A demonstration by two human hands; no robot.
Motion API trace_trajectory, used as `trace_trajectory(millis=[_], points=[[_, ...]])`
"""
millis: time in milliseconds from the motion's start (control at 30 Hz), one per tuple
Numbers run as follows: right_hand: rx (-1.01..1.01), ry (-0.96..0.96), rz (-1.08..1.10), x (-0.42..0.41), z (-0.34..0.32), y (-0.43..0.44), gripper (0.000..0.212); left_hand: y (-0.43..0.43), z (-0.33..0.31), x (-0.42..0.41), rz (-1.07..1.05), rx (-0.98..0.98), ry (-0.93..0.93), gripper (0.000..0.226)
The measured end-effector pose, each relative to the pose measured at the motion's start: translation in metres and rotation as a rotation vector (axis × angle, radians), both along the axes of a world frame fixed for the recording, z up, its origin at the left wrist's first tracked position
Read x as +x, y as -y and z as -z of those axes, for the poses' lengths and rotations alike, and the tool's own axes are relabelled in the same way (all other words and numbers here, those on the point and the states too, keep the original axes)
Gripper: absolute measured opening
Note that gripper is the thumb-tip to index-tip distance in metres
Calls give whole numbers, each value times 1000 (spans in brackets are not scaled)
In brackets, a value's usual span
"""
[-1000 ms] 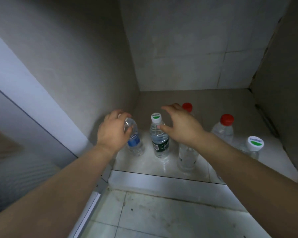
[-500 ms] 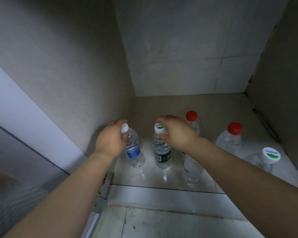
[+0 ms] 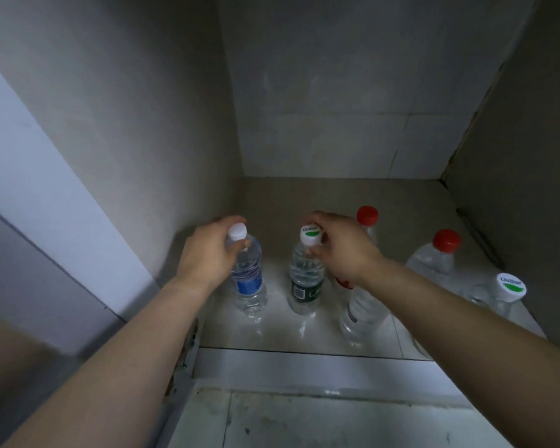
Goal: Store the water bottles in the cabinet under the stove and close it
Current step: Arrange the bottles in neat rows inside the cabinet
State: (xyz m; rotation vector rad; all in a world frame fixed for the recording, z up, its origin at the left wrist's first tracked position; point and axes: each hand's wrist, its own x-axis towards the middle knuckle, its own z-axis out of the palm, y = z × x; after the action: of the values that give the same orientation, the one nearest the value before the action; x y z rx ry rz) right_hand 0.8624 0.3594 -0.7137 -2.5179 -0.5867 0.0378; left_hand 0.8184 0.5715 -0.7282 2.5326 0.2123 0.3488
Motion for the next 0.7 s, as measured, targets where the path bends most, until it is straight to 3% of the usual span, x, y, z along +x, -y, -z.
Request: trace_trajectory(millis=[200,533,700], points=[[28,18,-30,22,3,-5,33,-1,2,15,-63,-22,17,34],[138,36,-46,27,9,-9,36,-1,5,24,-62,17,11,36],[93,25,-144,27,-4,10,44,0,3,19,-70,-1,-43,38]])
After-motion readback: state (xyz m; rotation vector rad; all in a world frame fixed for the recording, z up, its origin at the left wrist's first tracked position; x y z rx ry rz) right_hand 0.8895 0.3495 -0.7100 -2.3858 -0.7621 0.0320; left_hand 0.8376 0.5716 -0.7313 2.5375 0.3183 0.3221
